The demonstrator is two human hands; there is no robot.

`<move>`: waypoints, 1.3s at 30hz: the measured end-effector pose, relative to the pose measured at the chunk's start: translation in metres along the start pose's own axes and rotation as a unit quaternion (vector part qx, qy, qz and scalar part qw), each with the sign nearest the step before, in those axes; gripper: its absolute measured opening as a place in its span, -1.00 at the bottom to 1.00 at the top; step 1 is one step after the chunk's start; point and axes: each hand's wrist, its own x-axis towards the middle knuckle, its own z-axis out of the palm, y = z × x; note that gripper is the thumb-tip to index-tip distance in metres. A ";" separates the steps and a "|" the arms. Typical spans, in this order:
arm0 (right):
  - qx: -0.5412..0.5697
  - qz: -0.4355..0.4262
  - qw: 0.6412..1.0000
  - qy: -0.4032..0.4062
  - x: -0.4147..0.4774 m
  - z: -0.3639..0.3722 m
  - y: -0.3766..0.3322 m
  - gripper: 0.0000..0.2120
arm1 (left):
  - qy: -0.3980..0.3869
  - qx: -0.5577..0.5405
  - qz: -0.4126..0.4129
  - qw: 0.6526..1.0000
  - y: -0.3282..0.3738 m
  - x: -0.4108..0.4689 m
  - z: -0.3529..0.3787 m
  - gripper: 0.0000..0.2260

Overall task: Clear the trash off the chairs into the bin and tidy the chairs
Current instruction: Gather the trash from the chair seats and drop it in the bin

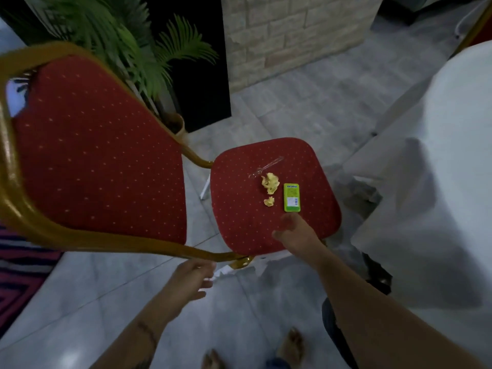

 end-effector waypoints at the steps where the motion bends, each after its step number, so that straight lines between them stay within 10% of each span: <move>1: -0.014 -0.008 1.000 0.004 0.004 -0.005 0.002 -0.55 | -0.003 0.004 0.011 1.000 0.010 0.007 0.009 -0.88; 8: -0.109 -0.035 0.993 0.021 0.062 -0.032 0.015 -0.33 | 0.020 0.125 0.129 0.984 0.087 0.084 0.082 -0.73; 12: -0.134 -0.029 0.990 0.014 0.093 -0.031 0.016 -0.34 | 0.065 0.164 0.195 0.965 0.108 0.130 0.115 -0.31; 17: -0.186 -0.027 0.982 0.024 0.137 -0.019 0.024 -0.36 | 0.087 0.373 0.318 0.868 0.118 0.182 0.136 0.02; 28: -0.287 0.021 0.953 0.092 0.185 -0.005 0.017 -0.27 | 0.145 0.516 0.392 0.747 0.126 0.238 0.145 -0.47; 39: -0.350 -0.055 0.932 0.080 0.217 -0.018 -0.035 -0.49 | 0.050 0.371 0.467 0.801 0.116 0.262 0.079 -0.67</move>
